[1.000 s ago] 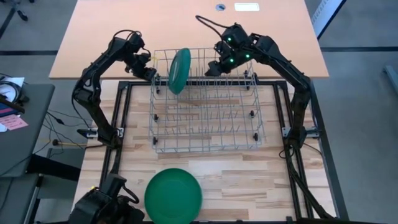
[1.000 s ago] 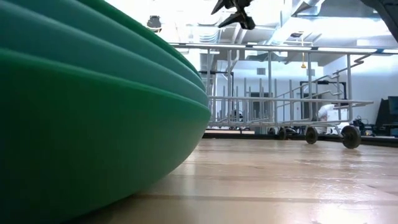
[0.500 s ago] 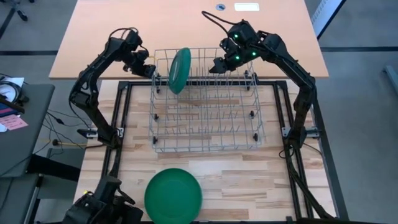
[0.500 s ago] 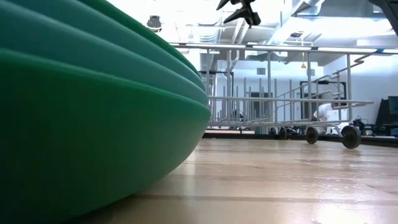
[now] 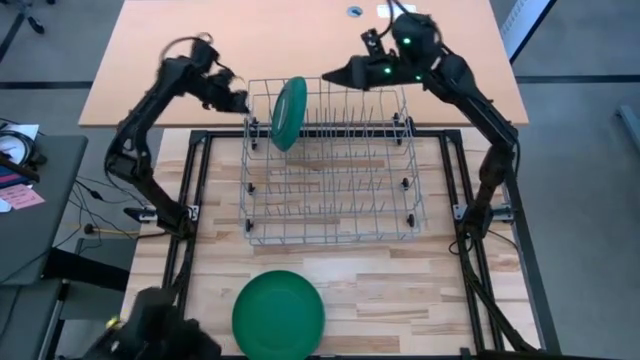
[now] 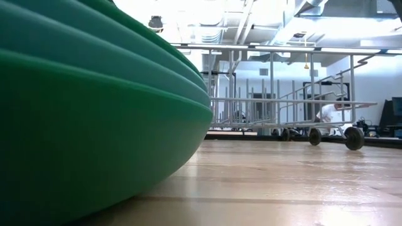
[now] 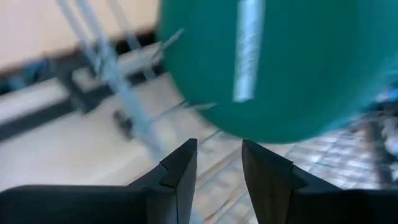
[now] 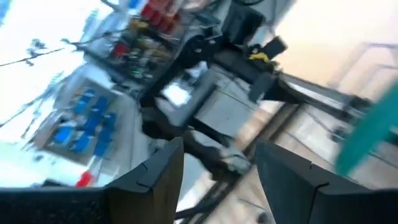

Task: Sort dishes
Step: Put the green plate in the dish rack

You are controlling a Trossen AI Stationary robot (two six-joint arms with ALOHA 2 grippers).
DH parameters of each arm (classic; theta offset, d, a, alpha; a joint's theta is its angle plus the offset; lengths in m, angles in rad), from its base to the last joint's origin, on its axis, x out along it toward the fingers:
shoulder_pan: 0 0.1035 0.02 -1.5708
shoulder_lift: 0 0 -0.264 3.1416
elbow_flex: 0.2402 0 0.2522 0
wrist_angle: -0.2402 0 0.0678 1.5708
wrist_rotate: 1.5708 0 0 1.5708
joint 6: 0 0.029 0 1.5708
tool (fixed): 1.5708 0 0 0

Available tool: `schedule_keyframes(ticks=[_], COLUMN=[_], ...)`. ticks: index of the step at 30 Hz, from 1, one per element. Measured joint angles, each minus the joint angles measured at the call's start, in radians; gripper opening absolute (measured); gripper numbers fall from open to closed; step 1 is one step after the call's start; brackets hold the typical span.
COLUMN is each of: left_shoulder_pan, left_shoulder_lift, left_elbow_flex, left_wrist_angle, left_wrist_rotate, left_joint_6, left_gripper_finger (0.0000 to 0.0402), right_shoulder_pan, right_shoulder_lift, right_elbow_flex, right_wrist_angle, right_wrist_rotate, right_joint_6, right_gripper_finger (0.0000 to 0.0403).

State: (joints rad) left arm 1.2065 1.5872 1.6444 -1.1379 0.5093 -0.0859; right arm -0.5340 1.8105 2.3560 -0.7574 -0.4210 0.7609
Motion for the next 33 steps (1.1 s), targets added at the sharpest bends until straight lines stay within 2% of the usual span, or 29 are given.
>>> schedule_keyframes(ticks=[3,6,8,11,16,21,24,27,30,33], left_shoulder_pan=[-0.015,-0.061,-0.115,-0.232,-0.504,-0.82,-1.028,-1.218,-1.337,-1.414], left_shoulder_lift=[-0.103,-0.214,-0.285,-0.374,-0.509,-0.607,-0.607,-0.539,-0.433,-0.331], left_elbow_flex=[0.034,0.043,0.045,0.045,0.044,0.044,0.044,0.039,0.038,0.035], left_wrist_angle=[0.038,0.066,0.058,-0.004,-0.09,-0.105,-0.087,0.001,0.058,0.011], left_wrist_rotate=[0.027,0.108,0.153,0.16,0.125,-0.022,-0.102,-0.171,-0.234,-0.314], left_joint_6=[-0.026,-0.029,-0.038,-0.092,-0.38,-0.727,-0.845,-0.849,-0.802,-0.839], left_gripper_finger=[0.0099,0.0078,0.0066,0.0052,0.0047,0.0048,0.0049,0.0049,0.0049,0.0049], right_shoulder_pan=[0.022,0.029,0.019,-0.011,-0.05,-0.044,-0.025,-0.004,0.022,0.051], right_shoulder_lift=[-0.034,-0.069,-0.09,-0.113,-0.147,-0.172,-0.168,-0.17,-0.17,-0.178], right_elbow_flex=[0.0,0.0,0.0,0.0,0.0,0.001,0.001,0.0,0.0,-0.007], right_wrist_angle=[-0.045,-0.148,-0.22,-0.33,-0.527,-0.63,-0.664,-0.721,-0.801,-0.809], right_wrist_rotate=[-0.003,-0.003,-0.003,-0.003,0.002,0.0,0.001,0.0,0.0,0.001], right_joint_6=[-0.068,-0.159,-0.217,-0.286,-0.354,-0.468,-0.516,-0.54,-0.555,-0.558], right_gripper_finger=[0.0203,0.0203,0.0203,0.0203,0.0203,0.0203,0.0203,0.0203,0.0203,0.0203])
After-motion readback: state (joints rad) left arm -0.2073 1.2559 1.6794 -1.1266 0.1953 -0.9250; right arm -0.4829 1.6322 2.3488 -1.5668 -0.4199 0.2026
